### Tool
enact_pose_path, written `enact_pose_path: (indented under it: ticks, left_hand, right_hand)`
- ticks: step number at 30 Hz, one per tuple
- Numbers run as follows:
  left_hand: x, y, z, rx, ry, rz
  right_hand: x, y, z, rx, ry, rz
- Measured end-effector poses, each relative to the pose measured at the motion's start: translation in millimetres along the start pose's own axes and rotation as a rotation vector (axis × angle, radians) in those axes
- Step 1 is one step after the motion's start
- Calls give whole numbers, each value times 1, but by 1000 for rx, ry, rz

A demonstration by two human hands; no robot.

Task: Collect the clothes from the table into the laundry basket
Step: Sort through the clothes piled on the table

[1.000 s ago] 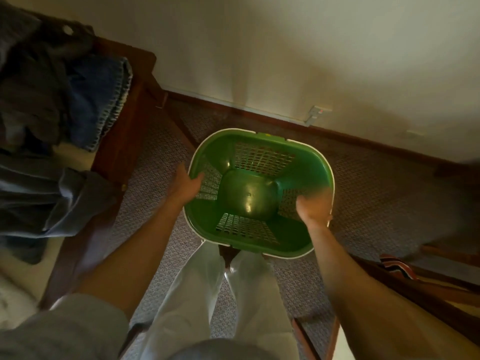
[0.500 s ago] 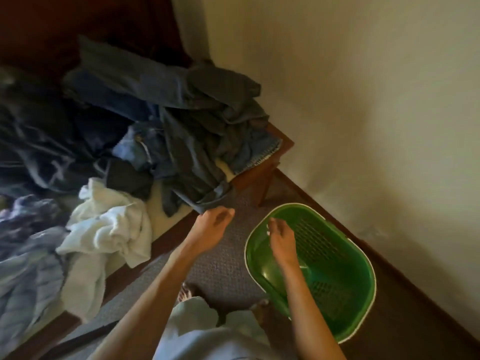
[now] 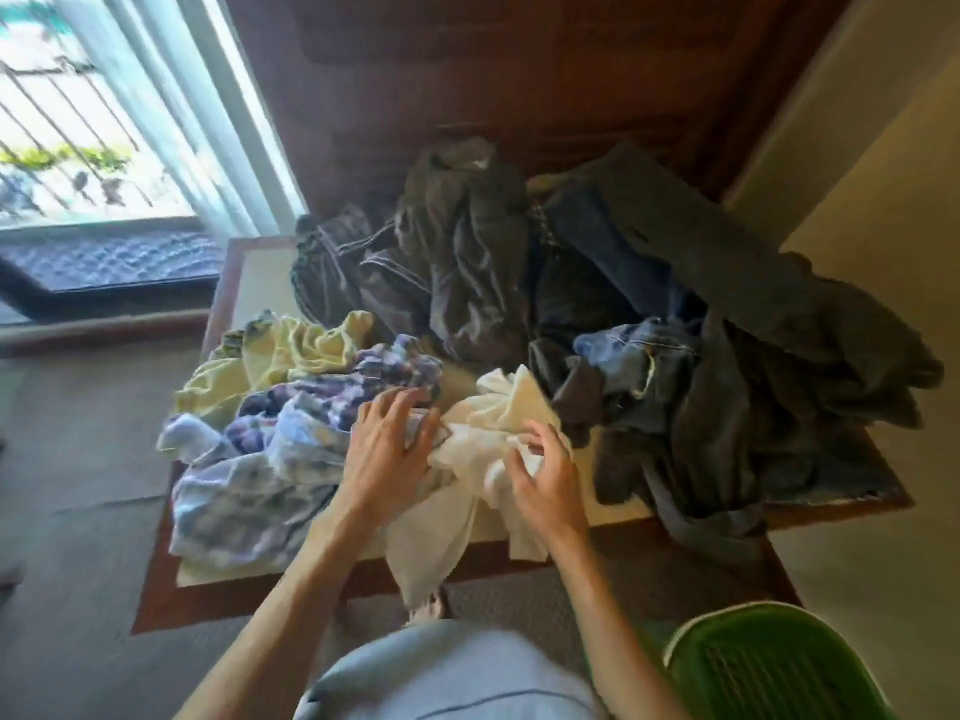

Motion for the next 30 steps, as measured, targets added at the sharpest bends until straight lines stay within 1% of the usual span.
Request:
enact_pose_path:
  ticks: [3,5,6,8,9,11,13,16,19,20,21,23,26,28,30]
  left_hand:
    - [-67,41,-14,145,177,-106]
    - [-103,69,-12,247,295,-117]
    - [-121,76,-10,257,372,-85]
    - [-155,72,-6,167,550,79]
    - [-166,64,-5,115,604,141]
    - [-166,50,-5,70,593,214]
    - [-148,45,-7,75,548,356]
    - [-116,50,-9,38,473,490]
    - [-84,45,-19,-100,477,712]
    - [-67,41,-25,-156,456,760]
    - [-46,37,-33,-214,417,757]
    - [5,31,-46,-310,312,759]
    - [75,38,-65,-333,176,893]
    - [102,46,-77,-358,97,1006]
    - [106,47,-89,-385,66,1049]
  right_hand:
    - [-41,-67,-17,-151,86,26]
    - [-65,-101,-21,-249,154,65]
    - [-74,-116,-22,-302,189,109]
    - [-79,-145,-26,-436,193,201]
    - [-76,-159,-27,-515,153,213]
    - [-63,-184,-26,-630,73,177]
    - [-53,-200,-26,-664,24,175]
    - [-45,-205,-42,-610,53,150]
    - [-52,-178,-70,-466,53,-34]
    - [-61,-162,-78,-411,54,-109]
    - [-70,-143,-85,-355,64,-170]
    - [-85,-101,-97,-231,80,-208]
    - [-109,-32,-116,10,122,-233]
    - [-130,2,-120,120,217,-240]
    - [-145,14,-122,202,341,-184]
Point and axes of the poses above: each hand's wrist, its own z-axis away from the middle knuckle, its own y-axis out of the back of the hand, x = y × z, the point moved 6 cm from there along -z, towards the middle knuckle, and after that the axes turned 8 degrees about y, right-handed, at the moved point
